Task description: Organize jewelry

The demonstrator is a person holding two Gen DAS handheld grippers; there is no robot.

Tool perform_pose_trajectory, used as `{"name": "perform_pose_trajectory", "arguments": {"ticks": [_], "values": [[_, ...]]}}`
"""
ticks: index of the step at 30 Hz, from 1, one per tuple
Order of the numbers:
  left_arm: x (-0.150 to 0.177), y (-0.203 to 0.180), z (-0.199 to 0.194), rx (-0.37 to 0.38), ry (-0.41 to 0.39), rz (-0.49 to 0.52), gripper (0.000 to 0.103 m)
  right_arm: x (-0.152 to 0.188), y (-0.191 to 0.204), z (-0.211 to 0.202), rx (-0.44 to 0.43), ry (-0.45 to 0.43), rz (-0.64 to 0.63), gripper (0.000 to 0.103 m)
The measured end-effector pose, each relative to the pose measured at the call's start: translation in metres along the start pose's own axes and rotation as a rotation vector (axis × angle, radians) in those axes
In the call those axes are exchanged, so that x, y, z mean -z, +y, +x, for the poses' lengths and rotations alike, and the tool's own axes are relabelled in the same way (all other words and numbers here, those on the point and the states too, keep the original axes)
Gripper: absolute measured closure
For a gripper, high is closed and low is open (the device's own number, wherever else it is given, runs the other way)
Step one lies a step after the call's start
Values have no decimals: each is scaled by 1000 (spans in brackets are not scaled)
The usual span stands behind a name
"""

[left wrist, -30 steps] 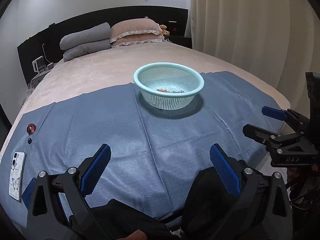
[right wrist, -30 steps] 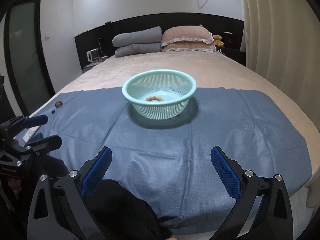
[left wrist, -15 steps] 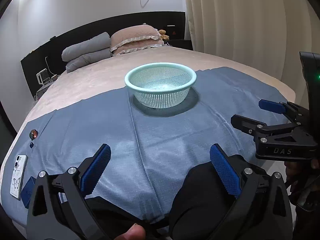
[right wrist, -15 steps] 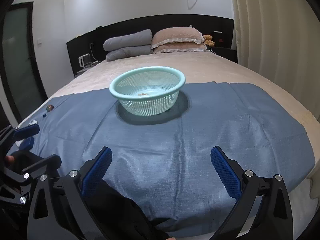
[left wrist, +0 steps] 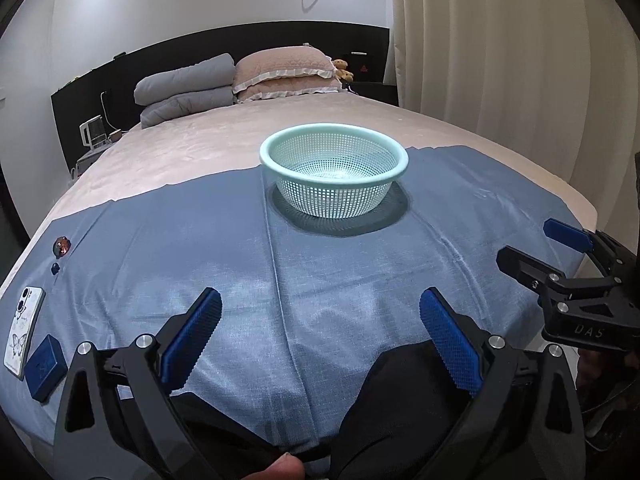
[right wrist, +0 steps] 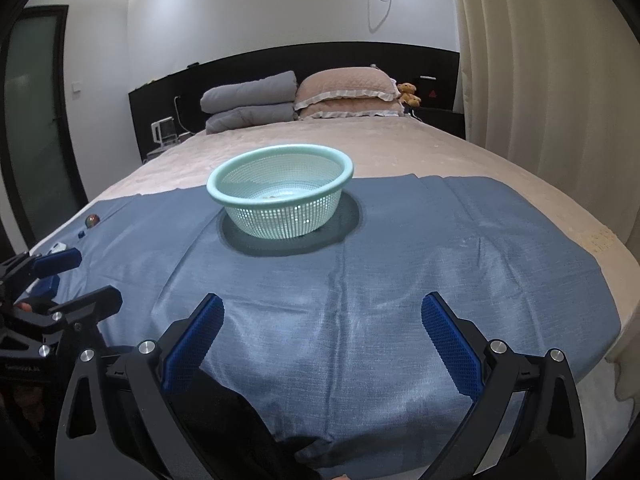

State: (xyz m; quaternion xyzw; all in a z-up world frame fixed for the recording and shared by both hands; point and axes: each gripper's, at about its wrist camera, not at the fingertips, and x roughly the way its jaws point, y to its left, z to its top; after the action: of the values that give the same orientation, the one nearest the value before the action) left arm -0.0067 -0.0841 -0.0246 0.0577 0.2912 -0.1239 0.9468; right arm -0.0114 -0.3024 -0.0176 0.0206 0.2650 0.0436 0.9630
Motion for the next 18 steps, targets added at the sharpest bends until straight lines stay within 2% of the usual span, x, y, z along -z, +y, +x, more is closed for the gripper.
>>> {"name": "perform_pose_trajectory", "arguments": {"ticks": [7, 18], "values": [[-2, 16, 1, 10, 6, -59, 6, 3, -6, -4, 1, 3, 12, 8], [1, 13, 3, 23, 33, -22, 6, -1, 3, -14, -6, -21, -14, 8]]}}
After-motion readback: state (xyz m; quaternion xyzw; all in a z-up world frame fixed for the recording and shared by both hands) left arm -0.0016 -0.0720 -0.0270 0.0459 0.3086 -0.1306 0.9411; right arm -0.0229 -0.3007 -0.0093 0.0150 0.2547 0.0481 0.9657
